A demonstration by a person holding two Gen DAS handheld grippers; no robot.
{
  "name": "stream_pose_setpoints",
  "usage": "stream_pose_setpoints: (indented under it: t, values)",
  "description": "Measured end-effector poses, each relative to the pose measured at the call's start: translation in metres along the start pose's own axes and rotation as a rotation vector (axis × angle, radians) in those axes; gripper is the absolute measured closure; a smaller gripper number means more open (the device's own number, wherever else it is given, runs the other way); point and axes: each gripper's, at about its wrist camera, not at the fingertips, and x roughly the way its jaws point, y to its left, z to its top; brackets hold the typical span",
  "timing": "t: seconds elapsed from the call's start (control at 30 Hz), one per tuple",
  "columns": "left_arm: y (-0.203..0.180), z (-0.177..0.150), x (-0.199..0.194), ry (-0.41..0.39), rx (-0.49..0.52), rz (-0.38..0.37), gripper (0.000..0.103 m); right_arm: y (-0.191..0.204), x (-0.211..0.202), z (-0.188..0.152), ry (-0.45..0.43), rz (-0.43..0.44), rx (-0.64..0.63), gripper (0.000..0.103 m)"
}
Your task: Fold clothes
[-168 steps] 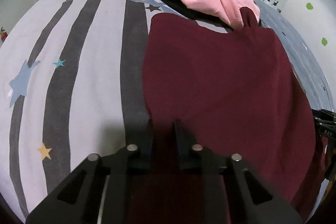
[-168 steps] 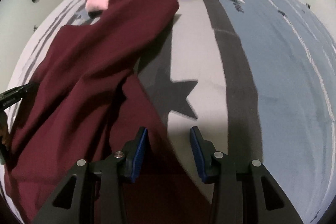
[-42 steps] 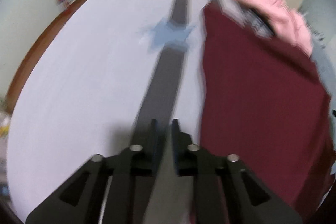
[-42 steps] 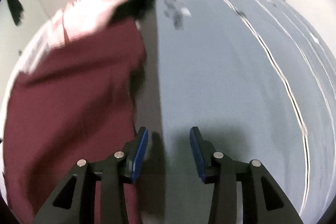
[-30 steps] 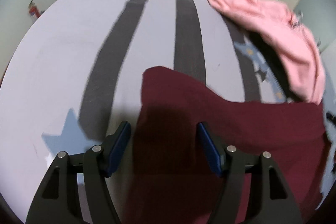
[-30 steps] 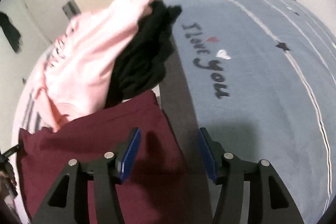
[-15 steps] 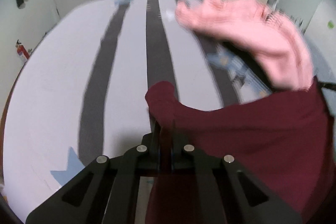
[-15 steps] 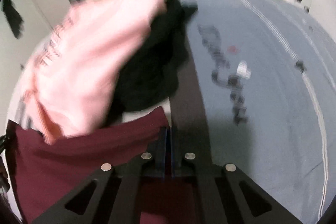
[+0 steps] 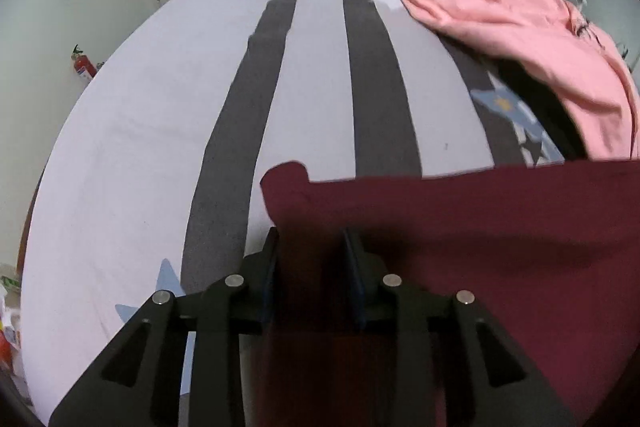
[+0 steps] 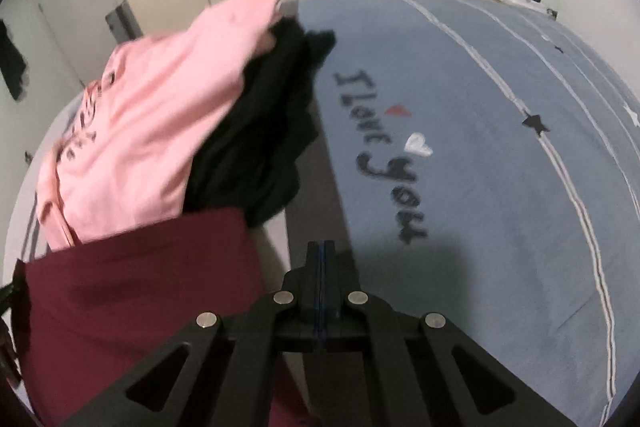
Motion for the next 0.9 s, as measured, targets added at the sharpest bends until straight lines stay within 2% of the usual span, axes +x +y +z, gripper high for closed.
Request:
stream_pose_setpoints:
  t: [0.1, 0.2, 0.33, 0.5, 0.6, 0.7, 0.77, 0.87, 0.9]
  values:
    - [0.009, 0.003, -0.022, -0.08, -0.039, -0.014, 0.069, -0.004, -0.005, -0.006, -0.011, 0.032, 0.019, 0.102]
    - [0.021, -0.005, -0.05, -0.107, -0.069, -0.083, 0.067, 0.0, -0.024, -0.019, -0.014, 0.073, -0.033, 0.099]
    - [0.029, -0.045, -0.088, -0.073, -0.039, -0.182, 0.067, 0.003, -0.053, -0.052, -0.009, 0.144, -0.089, 0.093]
    - [0.042, -0.121, -0.118, 0.016, -0.064, -0.232, 0.067, -0.006, -0.092, -0.112, 0.004, 0.189, -0.079, 0.085]
    - [0.061, -0.179, -0.127, 0.093, -0.082, -0.191, 0.067, -0.012, -0.109, -0.151, 0.025, 0.183, -0.083, 0.084]
    - [0.079, -0.22, -0.129, 0.165, -0.089, -0.081, 0.067, -0.022, -0.118, -0.189, 0.066, 0.136, -0.098, 0.079]
    - [0.11, -0.246, -0.15, 0.166, -0.163, -0.029, 0.067, -0.034, -0.124, -0.212, 0.097, 0.1, -0.086, 0.078]
    - [0.145, -0.282, -0.186, 0.165, -0.222, 0.049, 0.067, -0.046, -0.142, -0.238, 0.11, 0.064, -0.059, 0.076]
    - [0.151, -0.292, -0.195, 0.167, -0.233, 0.064, 0.063, -0.048, -0.149, -0.246, 0.108, 0.058, -0.054, 0.074]
